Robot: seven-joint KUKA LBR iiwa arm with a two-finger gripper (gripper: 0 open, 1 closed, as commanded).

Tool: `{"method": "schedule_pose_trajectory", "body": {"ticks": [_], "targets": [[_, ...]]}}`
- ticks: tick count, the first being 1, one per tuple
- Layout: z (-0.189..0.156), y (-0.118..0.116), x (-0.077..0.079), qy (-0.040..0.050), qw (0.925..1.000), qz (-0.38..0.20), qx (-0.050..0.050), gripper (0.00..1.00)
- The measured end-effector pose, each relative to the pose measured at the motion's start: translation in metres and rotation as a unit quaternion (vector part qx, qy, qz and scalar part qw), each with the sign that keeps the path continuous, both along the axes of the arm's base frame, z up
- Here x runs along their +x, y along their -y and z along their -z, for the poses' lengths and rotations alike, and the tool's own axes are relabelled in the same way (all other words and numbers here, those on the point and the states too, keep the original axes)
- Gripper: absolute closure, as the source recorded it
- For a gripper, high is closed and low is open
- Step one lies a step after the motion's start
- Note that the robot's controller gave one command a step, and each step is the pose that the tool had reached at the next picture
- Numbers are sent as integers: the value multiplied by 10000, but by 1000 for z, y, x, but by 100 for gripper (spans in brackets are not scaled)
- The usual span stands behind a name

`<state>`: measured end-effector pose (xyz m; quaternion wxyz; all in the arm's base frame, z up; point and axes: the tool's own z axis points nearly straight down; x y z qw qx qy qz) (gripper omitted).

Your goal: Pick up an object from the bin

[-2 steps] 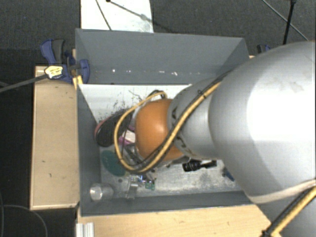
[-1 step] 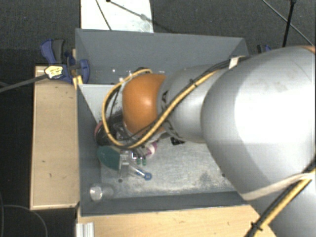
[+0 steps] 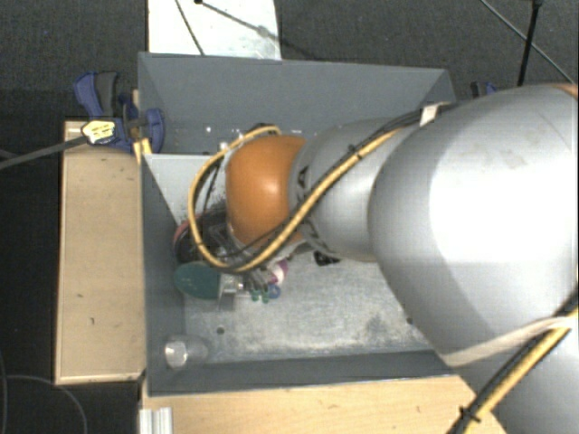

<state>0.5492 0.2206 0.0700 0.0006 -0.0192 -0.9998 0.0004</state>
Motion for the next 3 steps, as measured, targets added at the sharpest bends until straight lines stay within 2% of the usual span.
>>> {"method": "schedule_pose_trajectory", "body": {"ticks": [1,2,3], "targets": [[-71,-7,11,51,10000,-34,26,100],[-150,-17,0,52,10000,-69,29,100],[-159,59,2,14,9934,-1148,-6,100]]}}
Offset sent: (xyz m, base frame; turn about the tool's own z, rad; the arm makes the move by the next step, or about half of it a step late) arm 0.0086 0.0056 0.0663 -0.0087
